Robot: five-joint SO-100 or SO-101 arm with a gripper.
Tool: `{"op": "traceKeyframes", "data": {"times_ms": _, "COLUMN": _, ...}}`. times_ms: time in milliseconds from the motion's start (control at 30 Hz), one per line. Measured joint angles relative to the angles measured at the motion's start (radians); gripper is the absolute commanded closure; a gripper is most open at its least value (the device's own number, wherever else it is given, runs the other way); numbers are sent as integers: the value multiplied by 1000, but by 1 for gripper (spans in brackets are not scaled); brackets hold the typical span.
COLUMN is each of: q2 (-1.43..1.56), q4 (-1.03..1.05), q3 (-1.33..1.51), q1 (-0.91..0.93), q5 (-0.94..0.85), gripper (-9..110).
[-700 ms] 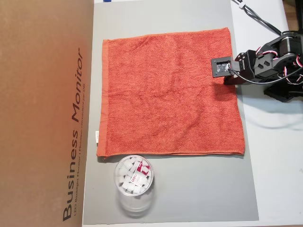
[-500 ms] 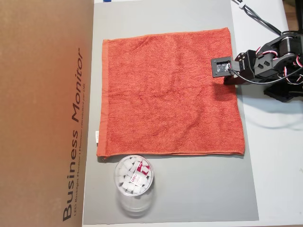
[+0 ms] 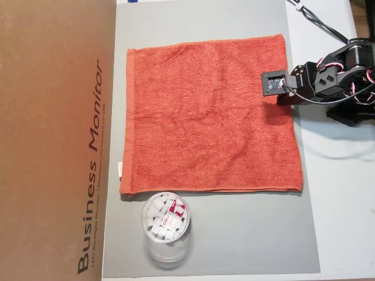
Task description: Fold the blanket.
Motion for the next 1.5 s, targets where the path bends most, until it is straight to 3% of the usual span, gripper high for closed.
{"op": "traceKeyframes", "data": {"times_ms": 1067, "q2": 0, "q4": 3, "q3": -8, "q1": -6, "q5": 0, "gripper": 102}}
{"op": "traceKeyframes", "data": {"times_ms": 1500, "q2": -127, "q4": 15, "q3": -213, "q1": -8, "q5": 0, "gripper": 102}}
